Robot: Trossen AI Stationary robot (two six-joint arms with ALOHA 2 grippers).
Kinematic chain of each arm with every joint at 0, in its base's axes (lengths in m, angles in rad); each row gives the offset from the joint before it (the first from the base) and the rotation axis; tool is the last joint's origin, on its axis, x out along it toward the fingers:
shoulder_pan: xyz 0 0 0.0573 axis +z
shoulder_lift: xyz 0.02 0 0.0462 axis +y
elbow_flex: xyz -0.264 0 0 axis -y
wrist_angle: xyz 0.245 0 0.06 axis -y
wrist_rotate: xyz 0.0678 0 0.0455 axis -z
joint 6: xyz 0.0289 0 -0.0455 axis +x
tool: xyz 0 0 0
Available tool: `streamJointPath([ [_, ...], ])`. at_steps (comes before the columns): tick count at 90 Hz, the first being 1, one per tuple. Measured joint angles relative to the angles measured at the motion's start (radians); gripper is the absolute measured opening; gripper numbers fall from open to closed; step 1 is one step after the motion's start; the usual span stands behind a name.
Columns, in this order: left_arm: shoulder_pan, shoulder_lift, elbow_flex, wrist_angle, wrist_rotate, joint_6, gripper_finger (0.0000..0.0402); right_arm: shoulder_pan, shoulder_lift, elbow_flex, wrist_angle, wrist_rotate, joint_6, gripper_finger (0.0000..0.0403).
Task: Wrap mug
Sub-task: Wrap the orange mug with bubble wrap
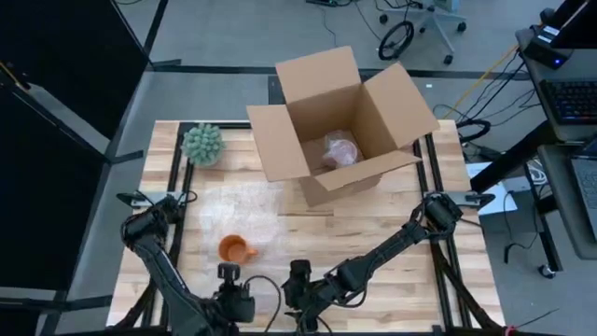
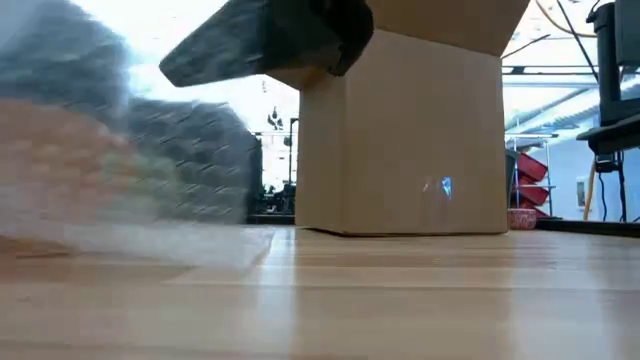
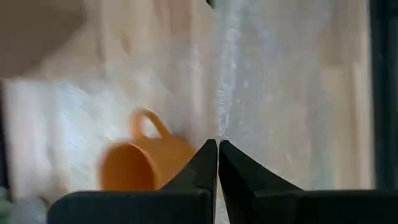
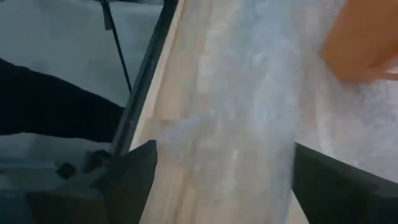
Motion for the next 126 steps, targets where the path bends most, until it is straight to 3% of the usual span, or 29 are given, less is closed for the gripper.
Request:
streamJointPath([
  [17,0.053,-0.031,0.0,-0.001,-0.075,0.065,0.0,0.003,-0.083,0.0,-0.193,0.142,-0.009,0.0322],
  [36,0.129,-0.034,-0.024,0.0,-0.088,0.082,0.0,0.004,-0.188,0.0,-0.374,0.262,-0.008,0.0322],
  [50,0.142,-0.071,-0.146,0.002,-0.088,-0.055,0.0,0.004,-0.218,0.0,-0.487,0.318,0.026,0.0322],
  [68,0.113,-0.231,-0.375,-0.002,-0.124,-0.309,0.0,0.001,-0.205,0.0,-0.583,0.362,0.065,0.0322],
  [88,0.1,-0.38,-0.566,-0.001,-0.182,-0.387,0.0,-0.028,-0.17,-0.002,-0.466,0.365,0.004,0.0322],
  [106,0.128,-0.413,-0.642,0.001,-0.203,-0.357,0.0,-0.069,-0.119,-0.001,-0.227,0.351,-0.118,0.0322],
  [126,0.132,-0.414,-0.665,0.001,-0.203,-0.361,0.0,-0.125,-0.008,-0.002,0.04,0.144,-0.257,0.0322],
])
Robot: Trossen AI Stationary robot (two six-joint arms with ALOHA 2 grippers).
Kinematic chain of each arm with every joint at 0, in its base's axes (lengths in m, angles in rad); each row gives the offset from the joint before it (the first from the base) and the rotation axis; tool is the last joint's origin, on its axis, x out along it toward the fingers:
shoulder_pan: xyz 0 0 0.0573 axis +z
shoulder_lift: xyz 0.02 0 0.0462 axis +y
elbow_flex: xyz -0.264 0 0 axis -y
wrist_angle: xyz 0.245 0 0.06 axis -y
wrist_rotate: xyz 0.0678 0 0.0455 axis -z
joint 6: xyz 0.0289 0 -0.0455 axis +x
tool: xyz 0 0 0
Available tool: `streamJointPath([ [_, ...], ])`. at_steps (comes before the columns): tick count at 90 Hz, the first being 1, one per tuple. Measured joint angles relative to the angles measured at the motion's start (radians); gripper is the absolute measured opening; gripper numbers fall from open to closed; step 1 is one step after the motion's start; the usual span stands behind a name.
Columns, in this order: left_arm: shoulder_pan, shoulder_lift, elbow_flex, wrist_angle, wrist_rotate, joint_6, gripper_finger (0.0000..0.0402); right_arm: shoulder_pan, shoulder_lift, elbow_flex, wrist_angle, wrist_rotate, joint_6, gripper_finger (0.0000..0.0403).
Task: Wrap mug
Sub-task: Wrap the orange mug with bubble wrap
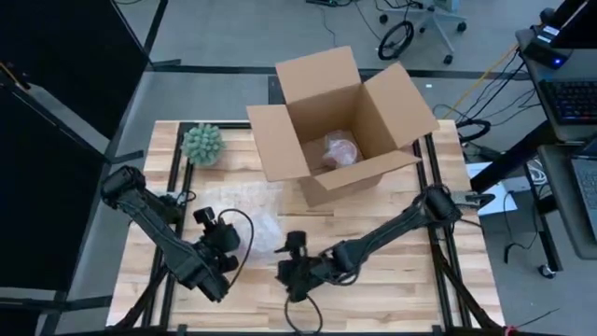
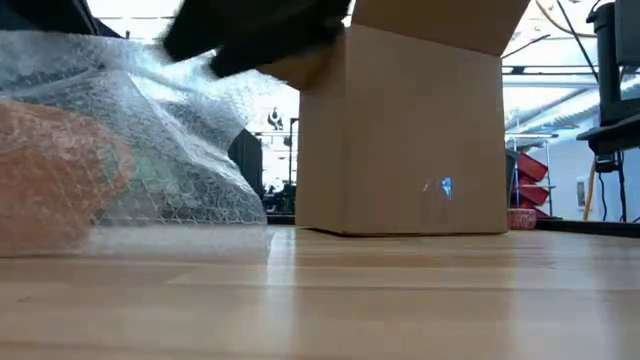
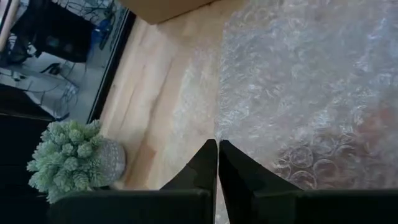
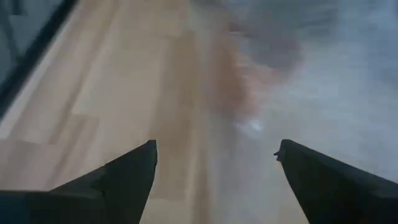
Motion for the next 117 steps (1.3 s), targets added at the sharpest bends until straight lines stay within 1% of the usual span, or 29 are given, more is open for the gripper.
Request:
streamJointPath([
  [10,0.0,0.0,0.0,0.001,0.0,0.0,0.0,-0.016,0.029,0.0,0.085,-0.019,-0.081,0.0322],
  [24,0.0,0.0,0.0,0.02,0.0,0.001,0.0,-0.043,0.03,0.0,0.231,-0.027,-0.203,0.0322],
  [34,0.0,0.0,0.0,0.019,0.001,-0.003,0.0,-0.092,0.03,0.0,0.296,-0.03,-0.256,0.0322],
  [38,0.001,0.0,0.0,0.018,0.001,-0.022,0.0,-0.116,0.03,0.0,0.313,-0.059,-0.266,0.0322],
  [47,0.01,0.0,0.003,0.014,0.01,-0.051,0.0003,-0.158,0.03,0.0,0.337,-0.136,-0.248,0.0322],
  [56,0.013,0.0,0.019,0.0,0.015,-0.051,0.0023,-0.187,0.03,0.0,0.348,-0.178,-0.231,0.0322],
  [60,0.013,0.0,0.034,-0.004,0.019,-0.042,0.0036,-0.195,0.03,0.0,0.346,-0.177,-0.231,0.0322],
  [69,0.012,-0.009,0.075,-0.002,0.019,0.032,0.0065,-0.216,0.03,0.0,0.347,-0.177,-0.229,0.0322],
  [77,0.012,-0.029,0.122,-0.001,0.008,0.053,0.008,-0.234,0.03,0.0,0.344,-0.176,-0.229,0.0322],
  [88,0.012,-0.072,0.159,-0.002,-0.045,0.053,0.0084,-0.261,0.03,0.0,0.345,-0.174,-0.201,0.0322],
  [99,0.012,-0.112,0.161,-0.002,-0.102,0.053,0.0084,-0.296,0.03,0.0,0.349,-0.172,-0.156,0.0322],
  [104,0.012,-0.125,0.161,-0.002,-0.108,0.054,0.0084,-0.318,0.03,0.0,0.361,-0.16,-0.147,0.0322],
  [113,0.012,-0.128,0.16,0.005,-0.111,0.054,0.0084,-0.357,0.03,0.0,0.359,-0.097,-0.118,0.0322],
  [117,0.009,-0.127,0.153,0.029,-0.106,0.057,0.0084,-0.372,0.028,0.0,0.342,-0.091,-0.108,0.0322],
])
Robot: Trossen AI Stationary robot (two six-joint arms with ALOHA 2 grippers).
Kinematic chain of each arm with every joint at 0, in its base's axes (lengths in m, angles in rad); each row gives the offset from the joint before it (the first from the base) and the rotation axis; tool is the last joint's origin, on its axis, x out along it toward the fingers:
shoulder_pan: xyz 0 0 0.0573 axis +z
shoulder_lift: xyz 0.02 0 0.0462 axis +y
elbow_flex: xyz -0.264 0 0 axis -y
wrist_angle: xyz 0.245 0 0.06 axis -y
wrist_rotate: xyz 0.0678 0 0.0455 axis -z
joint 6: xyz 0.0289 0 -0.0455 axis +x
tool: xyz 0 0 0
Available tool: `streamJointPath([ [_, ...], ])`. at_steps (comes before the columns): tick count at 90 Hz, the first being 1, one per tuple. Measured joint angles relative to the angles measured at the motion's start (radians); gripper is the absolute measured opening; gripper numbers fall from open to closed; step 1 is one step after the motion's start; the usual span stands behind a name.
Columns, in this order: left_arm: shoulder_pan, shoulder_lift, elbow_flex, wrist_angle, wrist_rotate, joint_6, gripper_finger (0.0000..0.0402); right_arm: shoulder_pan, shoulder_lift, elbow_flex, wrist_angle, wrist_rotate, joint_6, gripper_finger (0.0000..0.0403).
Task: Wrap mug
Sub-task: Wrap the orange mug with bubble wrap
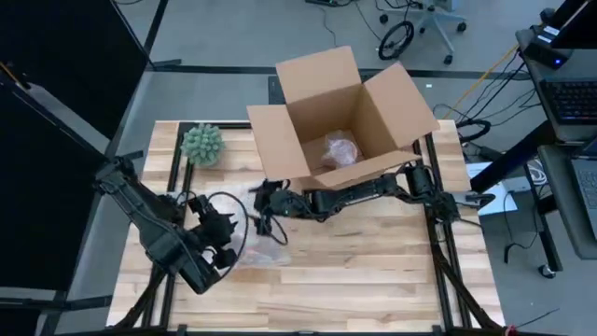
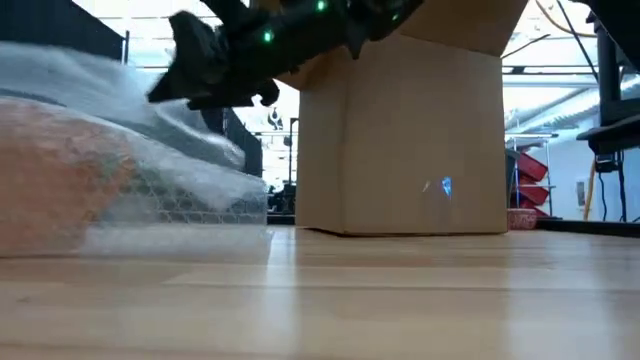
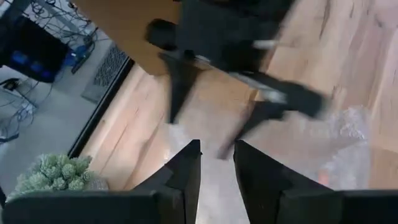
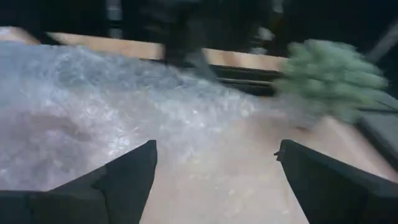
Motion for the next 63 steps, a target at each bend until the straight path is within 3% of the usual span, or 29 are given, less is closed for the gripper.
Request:
streamJointPath([
  [17,-0.018,0.0,-0.078,0.107,0.066,-0.001,0.0084,-0.032,-0.019,0.0,-0.033,-0.01,0.019,0.0322],
  [33,-0.027,0.001,-0.181,0.235,0.125,-0.002,0.0084,-0.031,-0.063,0.0,-0.061,-0.011,-0.063,0.0322],
  [45,-0.02,0.001,-0.244,0.311,0.196,-0.002,0.0084,-0.031,-0.134,0.0,-0.191,-0.011,-0.073,0.0322],
  [63,0.016,0.001,-0.306,0.298,0.254,0.005,0.0084,-0.02,-0.202,0.0,-0.418,-0.019,-0.032,0.0322],
])
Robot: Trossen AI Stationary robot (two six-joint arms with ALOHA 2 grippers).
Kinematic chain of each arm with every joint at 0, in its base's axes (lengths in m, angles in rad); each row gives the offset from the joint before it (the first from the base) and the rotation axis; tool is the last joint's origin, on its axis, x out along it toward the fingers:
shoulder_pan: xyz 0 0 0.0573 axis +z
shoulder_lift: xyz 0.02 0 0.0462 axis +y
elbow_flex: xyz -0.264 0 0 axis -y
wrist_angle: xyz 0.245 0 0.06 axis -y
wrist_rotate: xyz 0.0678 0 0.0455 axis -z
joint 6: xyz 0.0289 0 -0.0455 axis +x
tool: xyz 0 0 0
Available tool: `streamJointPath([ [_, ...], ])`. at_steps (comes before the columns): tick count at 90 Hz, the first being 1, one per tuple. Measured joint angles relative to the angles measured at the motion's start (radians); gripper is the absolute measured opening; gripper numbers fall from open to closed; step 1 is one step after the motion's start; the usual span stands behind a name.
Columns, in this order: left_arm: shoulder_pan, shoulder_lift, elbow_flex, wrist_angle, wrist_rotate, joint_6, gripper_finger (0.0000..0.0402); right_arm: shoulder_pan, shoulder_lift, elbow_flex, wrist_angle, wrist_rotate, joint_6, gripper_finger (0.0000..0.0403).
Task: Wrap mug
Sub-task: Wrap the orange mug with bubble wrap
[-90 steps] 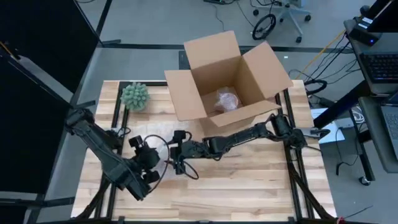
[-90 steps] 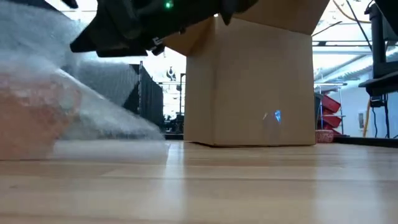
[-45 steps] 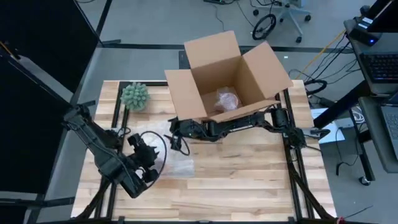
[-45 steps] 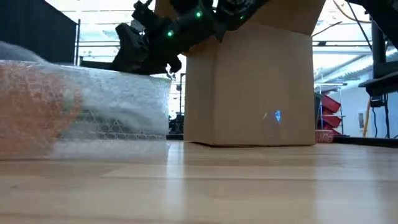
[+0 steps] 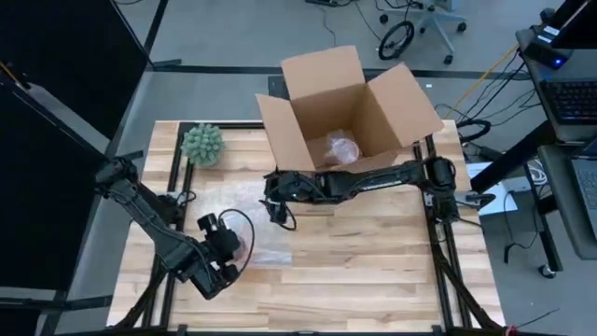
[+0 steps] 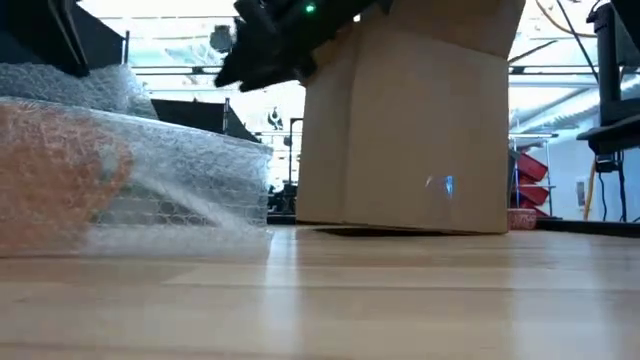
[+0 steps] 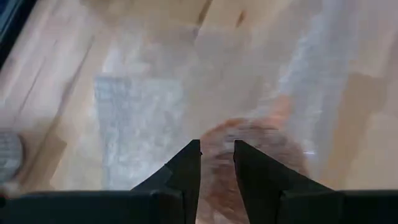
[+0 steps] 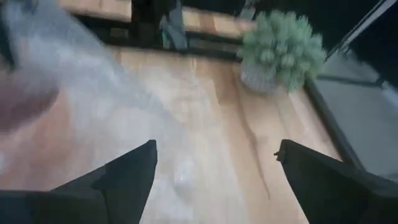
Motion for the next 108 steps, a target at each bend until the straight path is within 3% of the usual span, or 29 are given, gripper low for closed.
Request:
streamJointPath([
  [25,0.124,0.0,-0.083,0.06,0.21,0.182,0.0084,0.021,0.009,0.0,-0.191,-0.12,0.108,0.0322],
  [48,0.197,-0.004,-0.129,0.192,0.323,0.332,0.0084,0.062,0.009,0.0,-0.209,-0.118,0.121,0.0322],
  [73,0.234,-0.006,-0.199,0.305,0.387,0.369,0.0084,0.087,0.009,0.0,-0.211,-0.118,0.104,0.0322],
  [108,0.237,-0.005,-0.282,0.494,0.38,0.386,0.0084,0.087,0.009,-0.008,-0.211,-0.118,0.098,0.0322],
])
